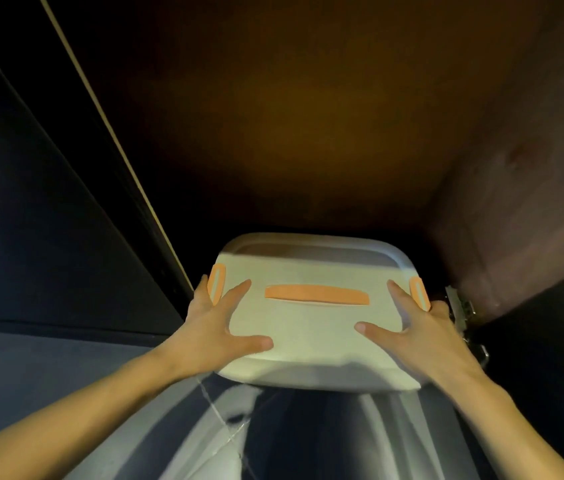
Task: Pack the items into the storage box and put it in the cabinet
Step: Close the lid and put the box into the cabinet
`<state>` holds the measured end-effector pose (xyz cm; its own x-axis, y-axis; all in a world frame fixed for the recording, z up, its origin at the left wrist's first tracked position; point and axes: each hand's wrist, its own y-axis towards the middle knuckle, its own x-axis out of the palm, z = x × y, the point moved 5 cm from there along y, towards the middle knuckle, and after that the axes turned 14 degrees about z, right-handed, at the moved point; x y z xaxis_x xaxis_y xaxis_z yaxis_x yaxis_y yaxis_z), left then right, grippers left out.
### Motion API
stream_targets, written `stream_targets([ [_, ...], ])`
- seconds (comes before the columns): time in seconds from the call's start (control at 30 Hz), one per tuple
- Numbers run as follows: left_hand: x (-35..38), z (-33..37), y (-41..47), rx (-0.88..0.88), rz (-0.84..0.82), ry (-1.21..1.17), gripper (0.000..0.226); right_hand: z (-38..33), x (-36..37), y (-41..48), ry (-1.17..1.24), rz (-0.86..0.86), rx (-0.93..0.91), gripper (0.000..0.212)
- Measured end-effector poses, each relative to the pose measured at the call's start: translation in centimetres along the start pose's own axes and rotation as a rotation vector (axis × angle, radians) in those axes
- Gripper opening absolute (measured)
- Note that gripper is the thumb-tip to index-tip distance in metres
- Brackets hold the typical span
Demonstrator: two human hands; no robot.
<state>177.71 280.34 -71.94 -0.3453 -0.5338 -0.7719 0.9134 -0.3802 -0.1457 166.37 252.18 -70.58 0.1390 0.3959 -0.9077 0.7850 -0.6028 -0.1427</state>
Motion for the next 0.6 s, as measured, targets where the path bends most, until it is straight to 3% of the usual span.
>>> stream_targets([
  [0.13,0.2,-0.1,-0.9,0.201,-0.134,0.194,0.127,0.3,0.4,-0.7,0.095,0.004,-0.023,0.104],
  [0.3,0.2,0.5,-0.4,0.440,-0.149,0.404,0.125,-0.2,-0.2,0.0,0.116,0.062,-0.023,0.105],
  [0.47,-0.1,0.5,-0.2,0.445,-0.118,0.426,0.109,-1.8,0.5,-2.2,-0.099,-0.052,-0.464,0.104],
  [0.6,-0.9,1.4,0.2,0.475,-0.073,0.411,0.102,-2.5,0.4,-1.8,-0.173,-0.056,-0.576,0.108],
])
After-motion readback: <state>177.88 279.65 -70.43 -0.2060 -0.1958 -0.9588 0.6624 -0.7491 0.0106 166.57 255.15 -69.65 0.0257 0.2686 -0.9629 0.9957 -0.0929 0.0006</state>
